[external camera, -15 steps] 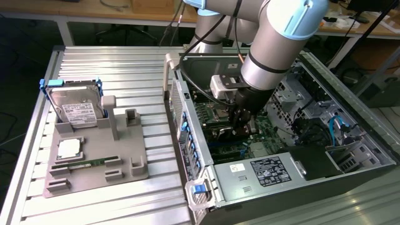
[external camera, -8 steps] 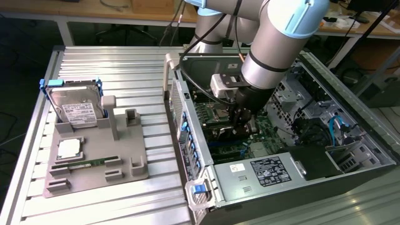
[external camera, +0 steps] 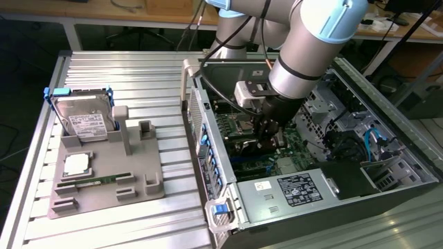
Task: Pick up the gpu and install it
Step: 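Insert the gpu into the slot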
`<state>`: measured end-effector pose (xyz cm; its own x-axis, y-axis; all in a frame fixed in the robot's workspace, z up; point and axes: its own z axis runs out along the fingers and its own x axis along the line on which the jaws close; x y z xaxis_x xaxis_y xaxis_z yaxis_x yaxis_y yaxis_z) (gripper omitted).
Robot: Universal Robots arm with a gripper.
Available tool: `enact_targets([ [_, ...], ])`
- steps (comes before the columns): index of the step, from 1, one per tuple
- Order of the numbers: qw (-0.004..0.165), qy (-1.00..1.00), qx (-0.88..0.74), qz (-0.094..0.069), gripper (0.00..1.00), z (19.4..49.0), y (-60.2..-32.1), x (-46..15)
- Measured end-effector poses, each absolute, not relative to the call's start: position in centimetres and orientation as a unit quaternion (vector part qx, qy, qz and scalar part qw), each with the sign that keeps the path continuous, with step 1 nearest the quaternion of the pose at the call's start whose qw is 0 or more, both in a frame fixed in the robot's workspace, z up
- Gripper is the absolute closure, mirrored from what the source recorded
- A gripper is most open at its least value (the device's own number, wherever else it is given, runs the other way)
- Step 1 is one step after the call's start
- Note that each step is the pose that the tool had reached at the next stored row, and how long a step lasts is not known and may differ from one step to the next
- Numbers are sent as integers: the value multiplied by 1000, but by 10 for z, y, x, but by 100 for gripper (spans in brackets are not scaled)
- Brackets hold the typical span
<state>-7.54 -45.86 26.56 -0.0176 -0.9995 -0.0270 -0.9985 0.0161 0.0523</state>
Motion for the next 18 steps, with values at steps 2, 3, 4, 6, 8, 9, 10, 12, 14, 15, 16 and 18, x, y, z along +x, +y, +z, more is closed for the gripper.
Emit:
enact_targets([
  [2,8,-713,701,-29,73,266,-459,-74],
  [3,7,-713,701,-30,73,266,-459,-74],
  [4,5,-713,701,-32,73,266,-459,-72],
  [6,2,-712,701,-35,73,266,-459,-68],
  [8,2,-714,700,-35,73,265,-458,-68],
  [9,2,-714,700,-35,73,265,-459,-68],
  [10,2,-714,700,-35,73,265,-459,-68],
  [12,2,-714,700,-35,73,264,-459,-69],
  [14,2,-714,700,-35,73,263,-460,-70],
  [15,2,-714,700,-35,73,263,-460,-70],
  [16,2,-714,700,-35,73,263,-461,-70],
  [18,4,-714,699,-37,73,264,-462,-70],
])
